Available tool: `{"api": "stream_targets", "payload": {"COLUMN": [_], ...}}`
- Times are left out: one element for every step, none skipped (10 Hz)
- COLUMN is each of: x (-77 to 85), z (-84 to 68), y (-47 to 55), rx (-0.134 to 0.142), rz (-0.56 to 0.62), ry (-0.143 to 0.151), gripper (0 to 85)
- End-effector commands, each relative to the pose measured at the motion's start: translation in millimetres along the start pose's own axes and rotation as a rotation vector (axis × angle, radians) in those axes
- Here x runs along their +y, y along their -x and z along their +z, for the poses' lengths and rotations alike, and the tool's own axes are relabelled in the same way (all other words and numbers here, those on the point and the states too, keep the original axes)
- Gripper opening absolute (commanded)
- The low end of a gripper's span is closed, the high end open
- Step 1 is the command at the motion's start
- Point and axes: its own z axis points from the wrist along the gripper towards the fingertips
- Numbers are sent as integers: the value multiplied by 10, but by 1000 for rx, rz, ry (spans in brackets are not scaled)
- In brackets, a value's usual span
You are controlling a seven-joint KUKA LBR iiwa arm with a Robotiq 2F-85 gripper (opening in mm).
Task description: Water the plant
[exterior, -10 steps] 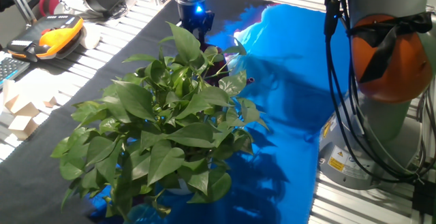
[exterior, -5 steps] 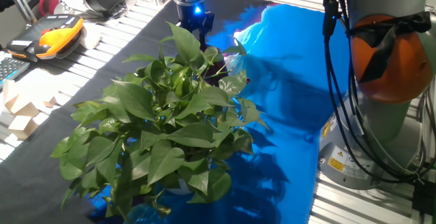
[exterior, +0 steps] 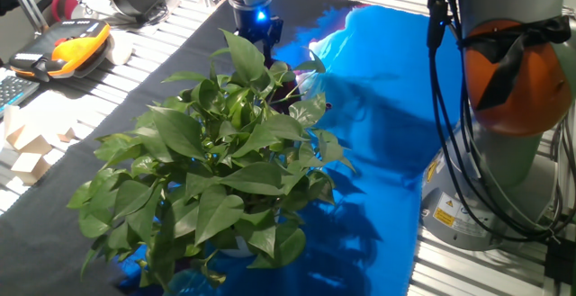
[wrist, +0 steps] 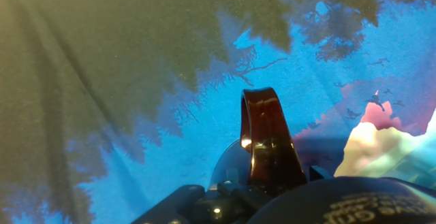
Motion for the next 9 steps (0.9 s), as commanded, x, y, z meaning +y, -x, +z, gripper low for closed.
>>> {"api": "stream_targets", "payload": {"x": [0, 0, 0, -1, -1, -3, -5, -9, -23], "z": [1, 1, 1, 1, 1, 3, 4, 6, 10], "y": [0, 0, 0, 0, 0, -1, -2, -4, -7], "rx": [-5, -13, -18, -18, -17, -17, -17, -16, -14], "rz": [-9, -27, -40, -45, -48, -51, -53, -60, -76], "ry": [-6, -12, -18, -17, -16, -15, -15, -9, -3], "gripper": [510, 340, 340, 340, 340, 340, 340, 340, 170]}}
